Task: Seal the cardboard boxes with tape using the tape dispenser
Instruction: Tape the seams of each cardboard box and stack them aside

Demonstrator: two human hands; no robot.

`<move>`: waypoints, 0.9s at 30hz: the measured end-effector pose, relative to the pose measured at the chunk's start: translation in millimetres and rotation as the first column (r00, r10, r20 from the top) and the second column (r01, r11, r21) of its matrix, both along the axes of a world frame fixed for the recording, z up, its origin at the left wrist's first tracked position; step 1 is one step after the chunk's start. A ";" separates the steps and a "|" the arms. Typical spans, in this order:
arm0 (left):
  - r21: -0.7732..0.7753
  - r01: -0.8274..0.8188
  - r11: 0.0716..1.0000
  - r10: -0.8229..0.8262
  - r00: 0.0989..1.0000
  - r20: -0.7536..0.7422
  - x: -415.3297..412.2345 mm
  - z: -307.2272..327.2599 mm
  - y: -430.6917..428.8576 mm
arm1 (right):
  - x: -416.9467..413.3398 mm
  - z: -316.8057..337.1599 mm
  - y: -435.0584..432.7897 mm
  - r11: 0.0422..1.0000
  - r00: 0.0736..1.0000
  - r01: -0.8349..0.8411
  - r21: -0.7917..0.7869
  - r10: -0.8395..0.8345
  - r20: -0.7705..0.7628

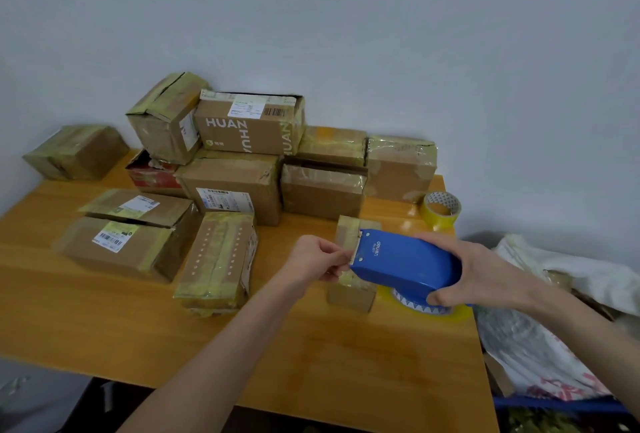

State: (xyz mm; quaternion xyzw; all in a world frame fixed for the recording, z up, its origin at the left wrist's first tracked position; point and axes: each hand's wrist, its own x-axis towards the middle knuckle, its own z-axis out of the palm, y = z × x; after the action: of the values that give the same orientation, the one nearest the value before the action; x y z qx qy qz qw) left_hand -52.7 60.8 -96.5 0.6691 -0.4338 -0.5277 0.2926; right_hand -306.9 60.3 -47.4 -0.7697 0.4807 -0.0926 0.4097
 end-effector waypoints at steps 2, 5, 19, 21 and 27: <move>-0.021 0.012 1.000 -0.011 0.998 0.056 19.9 -0.2 -2.1 | -9.4 -0.4 2.1 1.000 0.999 -0.006 0.000 0.006 -0.037; -0.033 -0.022 0.999 0.027 0.991 0.133 57.0 -7.9 -4.5 | -28.0 -2.9 4.9 1.000 0.992 0.001 -0.005 -0.002 -0.124; 0.008 0.038 0.999 -0.038 0.964 0.264 46.7 -65.5 -5.4 | -43.5 -54.0 7.0 0.999 0.929 0.024 0.043 -0.006 -0.371; 0.017 0.030 0.999 -0.034 0.962 0.269 47.3 -69.2 -6.9 | -44.3 -60.4 4.8 0.998 0.935 0.032 0.045 -0.014 -0.355; 0.068 0.017 0.998 -0.033 0.968 0.248 43.1 -77.2 -7.3 | -38.9 -78.0 -0.9 0.999 0.900 -0.004 0.051 0.026 -0.435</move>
State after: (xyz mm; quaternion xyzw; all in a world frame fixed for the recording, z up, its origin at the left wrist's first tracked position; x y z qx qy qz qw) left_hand -9.6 53.5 -173.7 0.7336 -0.4580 -0.4573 0.2073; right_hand -345.7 59.4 -125.3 -0.7642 0.5564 0.0966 0.3116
